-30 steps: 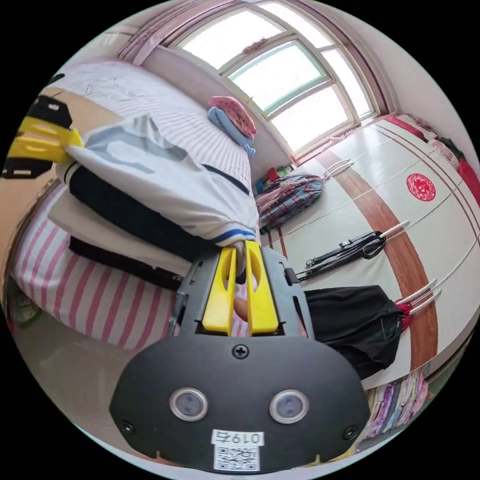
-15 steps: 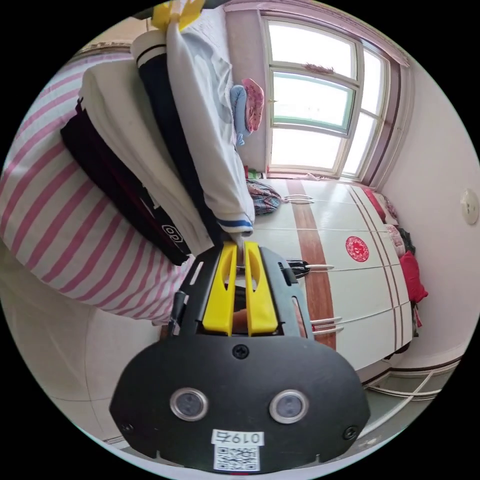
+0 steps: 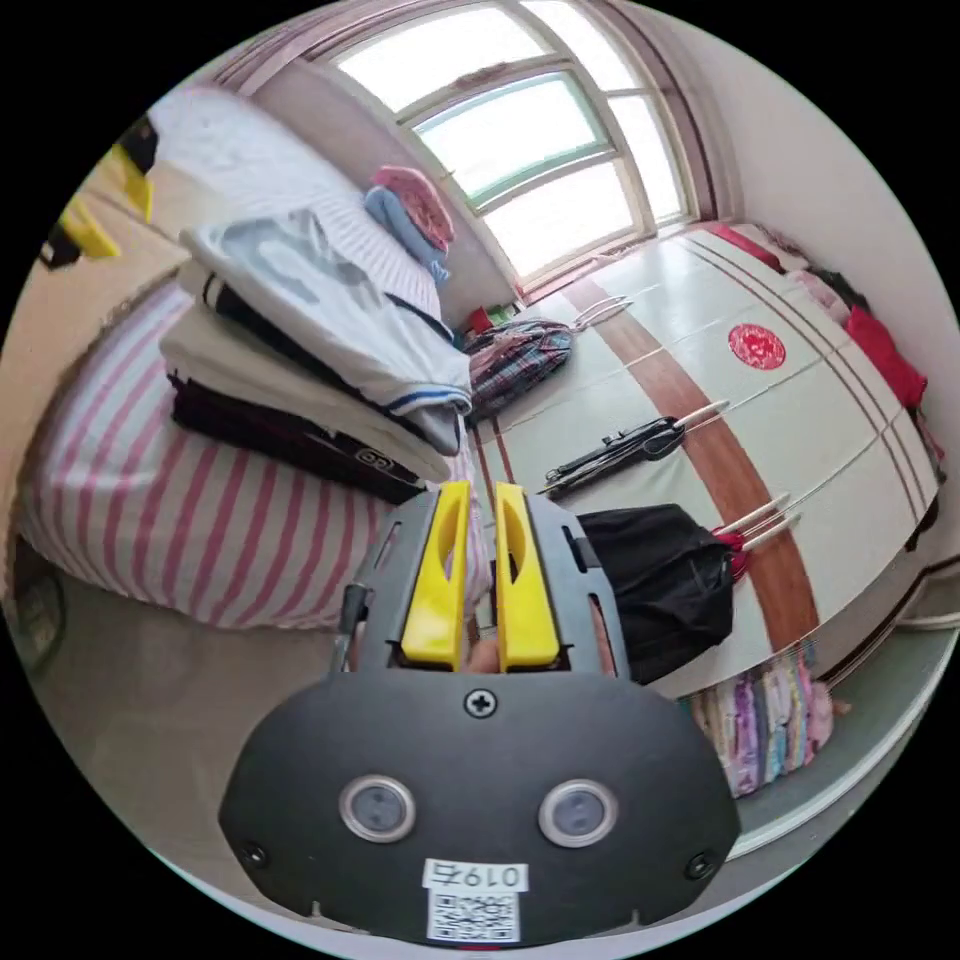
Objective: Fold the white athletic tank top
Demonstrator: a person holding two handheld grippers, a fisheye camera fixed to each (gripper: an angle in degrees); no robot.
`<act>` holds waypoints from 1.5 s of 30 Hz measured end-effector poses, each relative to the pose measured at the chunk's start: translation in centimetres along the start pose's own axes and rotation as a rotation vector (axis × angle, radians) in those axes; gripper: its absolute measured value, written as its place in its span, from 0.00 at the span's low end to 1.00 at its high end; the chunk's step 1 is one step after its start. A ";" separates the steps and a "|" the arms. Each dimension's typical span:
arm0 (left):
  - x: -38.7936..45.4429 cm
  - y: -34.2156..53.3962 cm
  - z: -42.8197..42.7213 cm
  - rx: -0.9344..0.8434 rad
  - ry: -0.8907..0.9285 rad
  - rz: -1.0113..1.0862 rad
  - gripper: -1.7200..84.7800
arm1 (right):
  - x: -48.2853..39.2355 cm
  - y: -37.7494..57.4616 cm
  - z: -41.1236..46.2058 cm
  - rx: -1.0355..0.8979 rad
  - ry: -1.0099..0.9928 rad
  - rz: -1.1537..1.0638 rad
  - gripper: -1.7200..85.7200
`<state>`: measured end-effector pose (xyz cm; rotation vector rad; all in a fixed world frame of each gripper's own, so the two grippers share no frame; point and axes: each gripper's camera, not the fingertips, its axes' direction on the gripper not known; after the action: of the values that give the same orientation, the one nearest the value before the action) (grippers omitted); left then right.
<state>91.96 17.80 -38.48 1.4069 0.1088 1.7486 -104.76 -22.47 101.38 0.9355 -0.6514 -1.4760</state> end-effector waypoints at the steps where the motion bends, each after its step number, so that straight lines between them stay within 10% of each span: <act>1: 0.4 2.3 -1.3 0.011 0.001 -0.025 0.06 | 1.0 -0.7 -0.9 0.025 -0.073 0.101 0.05; 14: 7.1 45.1 -20.8 -0.105 0.115 -0.871 0.03 | -10.3 -16.5 -15.3 0.376 -1.276 0.145 0.01; 22: 10.7 68.4 -30.1 -0.277 0.068 -1.273 0.03 | -27.5 -29.4 -22.2 0.344 -1.231 -0.198 0.01; 26: 10.1 78.6 -32.8 -0.224 0.005 -1.440 0.04 | -32.4 -36.8 -22.3 0.321 -1.611 -0.333 0.01; 32: 5.1 89.6 -31.8 -0.309 -0.214 -1.418 0.08 | -38.2 -46.1 -16.5 0.272 -2.154 -0.341 0.01; 45: -15.7 120.6 -9.2 -0.482 -0.347 -1.533 0.13 | -45.3 -55.5 -7.5 -0.099 -2.236 -0.427 0.01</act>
<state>16.88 -63.53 12.65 0.7651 0.4087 0.2160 -129.49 30.33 59.12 -1.2500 -1.8547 -2.4646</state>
